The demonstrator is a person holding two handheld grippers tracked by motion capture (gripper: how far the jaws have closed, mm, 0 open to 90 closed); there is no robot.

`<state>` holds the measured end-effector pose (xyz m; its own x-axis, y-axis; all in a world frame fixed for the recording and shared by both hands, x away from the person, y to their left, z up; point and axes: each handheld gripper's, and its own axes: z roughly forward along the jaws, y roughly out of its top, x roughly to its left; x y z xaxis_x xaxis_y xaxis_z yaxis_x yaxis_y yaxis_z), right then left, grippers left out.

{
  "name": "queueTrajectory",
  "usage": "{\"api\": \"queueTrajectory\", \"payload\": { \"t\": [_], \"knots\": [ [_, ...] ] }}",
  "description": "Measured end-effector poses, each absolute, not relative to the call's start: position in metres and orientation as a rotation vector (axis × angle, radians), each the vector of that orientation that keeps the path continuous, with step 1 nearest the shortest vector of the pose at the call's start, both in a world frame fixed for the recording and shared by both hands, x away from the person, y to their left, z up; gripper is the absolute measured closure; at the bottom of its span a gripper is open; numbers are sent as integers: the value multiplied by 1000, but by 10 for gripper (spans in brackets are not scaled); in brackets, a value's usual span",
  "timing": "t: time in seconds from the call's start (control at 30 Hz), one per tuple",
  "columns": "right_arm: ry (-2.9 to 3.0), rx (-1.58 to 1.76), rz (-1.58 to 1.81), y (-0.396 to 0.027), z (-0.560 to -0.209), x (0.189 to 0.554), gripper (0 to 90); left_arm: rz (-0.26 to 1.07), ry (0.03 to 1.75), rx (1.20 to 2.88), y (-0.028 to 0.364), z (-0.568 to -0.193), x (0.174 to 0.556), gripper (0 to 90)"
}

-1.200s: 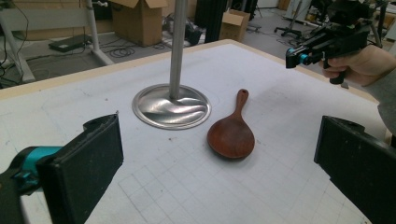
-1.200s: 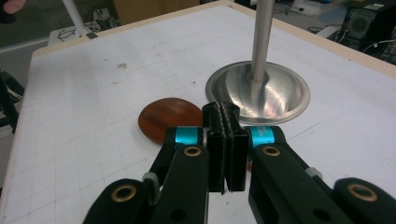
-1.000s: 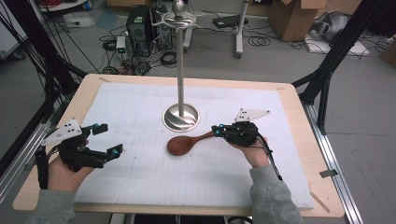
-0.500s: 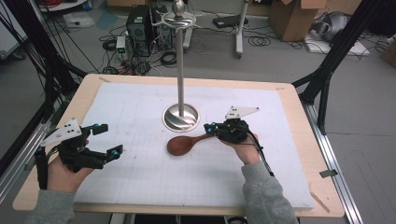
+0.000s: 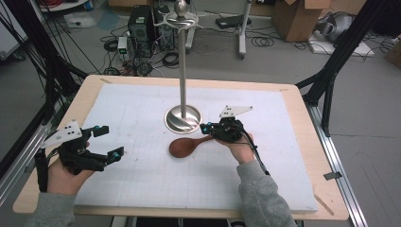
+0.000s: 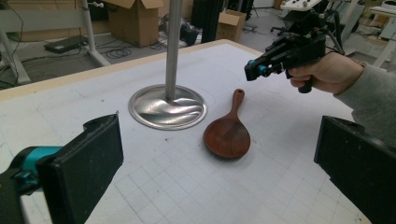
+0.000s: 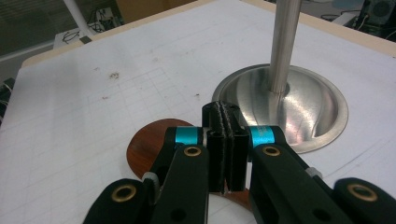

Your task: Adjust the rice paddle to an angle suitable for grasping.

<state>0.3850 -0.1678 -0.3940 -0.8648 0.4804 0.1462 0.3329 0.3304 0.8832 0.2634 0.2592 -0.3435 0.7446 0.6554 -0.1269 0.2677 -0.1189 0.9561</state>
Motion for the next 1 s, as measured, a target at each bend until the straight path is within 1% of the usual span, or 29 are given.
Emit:
{"api": "queueTrajectory", "payload": {
  "t": [0.27, 0.57, 1.0],
  "knots": [
    [2470, 789, 1563, -160, -406, 396, 891, 385, 742, 1698, 260, -345, 264, 17],
    [2458, 794, 1552, -151, -404, 400, 892, 381, 740, 1698, 260, -345, 263, 17],
    [2525, 749, 1487, -124, -405, 406, 892, 382, 739, 1703, 260, -344, 262, 17]
  ]
}}
